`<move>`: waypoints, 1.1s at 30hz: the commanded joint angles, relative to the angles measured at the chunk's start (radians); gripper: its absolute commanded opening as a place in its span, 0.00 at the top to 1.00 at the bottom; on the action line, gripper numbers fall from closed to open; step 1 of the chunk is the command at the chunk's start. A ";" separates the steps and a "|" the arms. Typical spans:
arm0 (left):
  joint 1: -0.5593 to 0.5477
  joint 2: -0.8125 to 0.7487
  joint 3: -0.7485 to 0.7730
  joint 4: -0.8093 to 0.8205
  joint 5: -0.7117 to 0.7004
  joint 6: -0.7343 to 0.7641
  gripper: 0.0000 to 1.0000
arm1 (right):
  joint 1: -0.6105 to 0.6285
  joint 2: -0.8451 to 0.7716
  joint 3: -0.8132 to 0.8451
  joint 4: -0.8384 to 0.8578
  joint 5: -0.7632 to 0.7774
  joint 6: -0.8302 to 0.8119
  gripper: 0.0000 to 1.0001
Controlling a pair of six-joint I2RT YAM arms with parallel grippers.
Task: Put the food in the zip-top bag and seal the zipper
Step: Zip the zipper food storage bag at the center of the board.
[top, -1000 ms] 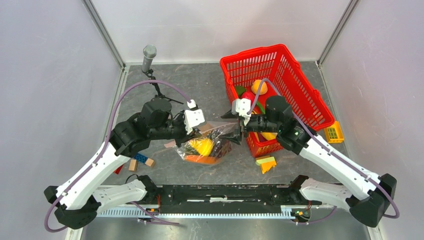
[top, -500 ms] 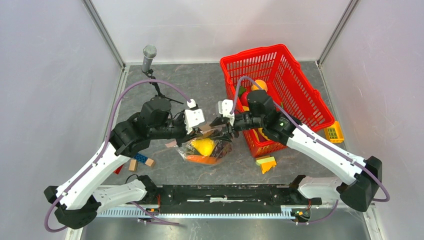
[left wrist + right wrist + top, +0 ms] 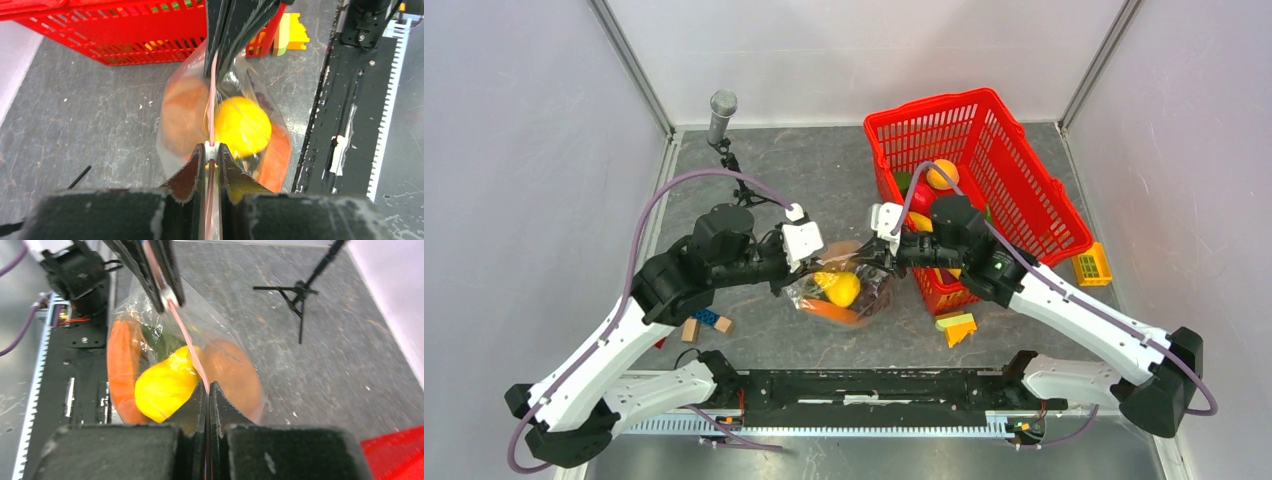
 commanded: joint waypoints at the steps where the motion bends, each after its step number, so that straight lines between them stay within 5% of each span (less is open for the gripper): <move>1: 0.004 -0.061 -0.019 -0.037 -0.107 -0.028 0.98 | -0.012 -0.075 -0.037 0.050 0.264 0.045 1.00; 8: 0.004 -0.109 -0.043 -0.099 -0.233 -0.039 0.98 | -0.023 -0.124 -0.059 0.053 0.439 0.083 1.00; 19: 0.004 -0.146 -0.041 -0.118 -0.412 -0.045 0.95 | -0.029 -0.148 -0.089 0.101 0.409 0.112 1.00; 20: 0.004 -0.148 -0.040 -0.112 -0.409 -0.054 0.90 | -0.029 -0.147 -0.089 0.106 0.400 0.116 1.00; 22: 0.004 -0.159 -0.046 -0.076 -0.398 -0.077 0.45 | -0.029 -0.139 -0.085 0.115 0.366 0.123 1.00; 25: 0.004 -0.197 -0.060 0.002 -0.394 -0.111 0.33 | -0.029 -0.124 -0.078 0.139 0.328 0.142 1.00; 28: 0.004 -0.252 -0.077 0.088 -0.420 -0.153 0.05 | -0.029 -0.101 -0.046 0.157 0.324 0.164 1.00; 33: 0.004 -0.307 -0.092 0.189 -0.501 -0.225 0.00 | -0.028 0.032 0.142 0.136 0.299 0.168 1.00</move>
